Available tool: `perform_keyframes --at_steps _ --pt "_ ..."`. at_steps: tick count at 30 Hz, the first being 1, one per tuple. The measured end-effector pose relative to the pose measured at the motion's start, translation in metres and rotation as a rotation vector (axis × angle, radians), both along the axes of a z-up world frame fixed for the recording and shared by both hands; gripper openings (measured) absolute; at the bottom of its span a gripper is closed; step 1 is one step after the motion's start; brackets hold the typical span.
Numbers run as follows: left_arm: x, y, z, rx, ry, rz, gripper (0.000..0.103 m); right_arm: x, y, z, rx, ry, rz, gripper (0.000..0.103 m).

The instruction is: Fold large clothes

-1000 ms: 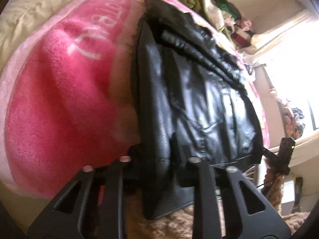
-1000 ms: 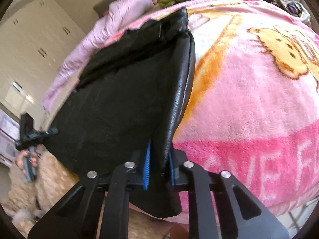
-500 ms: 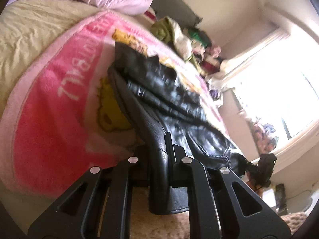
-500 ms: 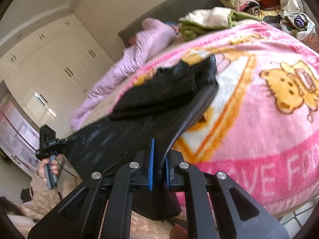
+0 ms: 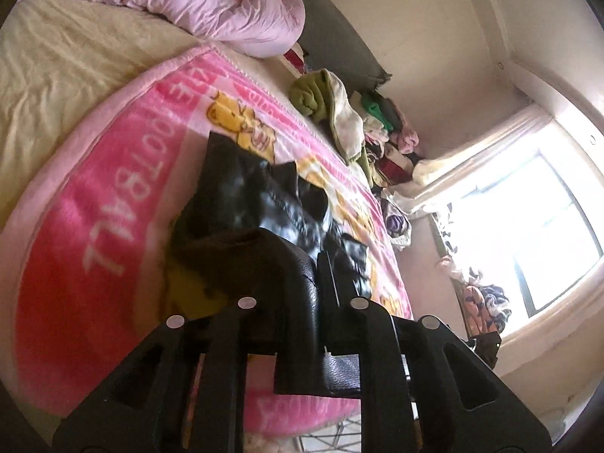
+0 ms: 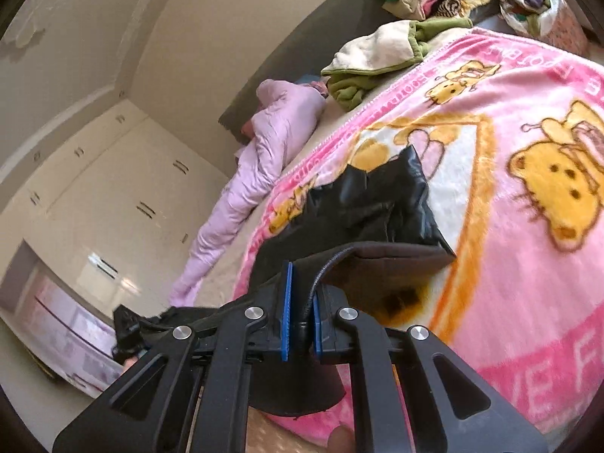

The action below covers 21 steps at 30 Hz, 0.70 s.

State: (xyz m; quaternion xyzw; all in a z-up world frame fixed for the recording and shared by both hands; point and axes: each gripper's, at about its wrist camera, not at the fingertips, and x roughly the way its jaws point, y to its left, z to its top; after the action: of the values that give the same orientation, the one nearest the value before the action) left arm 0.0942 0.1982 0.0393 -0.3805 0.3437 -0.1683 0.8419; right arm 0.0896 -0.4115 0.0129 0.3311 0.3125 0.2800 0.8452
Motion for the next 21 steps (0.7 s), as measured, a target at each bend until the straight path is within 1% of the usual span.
perform_keyframes --at_steps 2,6,8,13,15,18,19,21 --pt "0.011 -0.001 0.004 0.003 0.006 0.01 0.009 0.015 0.0 0.002 0.019 0.007 -0.009 0.008" --pt "0.043 -0.005 0.011 0.036 0.029 0.025 0.01 0.048 0.002 0.002 0.049 0.025 -0.014 0.009" --pt "0.059 -0.007 0.012 0.057 0.043 0.035 0.01 0.068 0.002 0.001 0.061 0.053 -0.021 0.009" --pt "0.098 -0.012 0.006 0.077 0.086 0.051 0.012 0.115 0.008 -0.006 0.032 0.098 -0.033 0.01" --pt "0.112 -0.015 0.002 0.105 0.107 0.062 0.013 0.129 0.011 -0.011 0.013 0.107 -0.032 0.01" --pt "0.131 -0.014 -0.009 0.127 0.143 0.08 0.014 0.149 0.014 -0.019 -0.025 0.13 -0.05 0.011" --pt "0.136 -0.013 -0.012 0.126 0.153 0.085 0.015 0.158 0.016 -0.022 -0.051 0.139 -0.059 0.011" --pt "0.147 -0.011 -0.023 0.127 0.18 0.095 0.016 0.17 0.017 -0.03 -0.065 0.155 -0.061 0.011"
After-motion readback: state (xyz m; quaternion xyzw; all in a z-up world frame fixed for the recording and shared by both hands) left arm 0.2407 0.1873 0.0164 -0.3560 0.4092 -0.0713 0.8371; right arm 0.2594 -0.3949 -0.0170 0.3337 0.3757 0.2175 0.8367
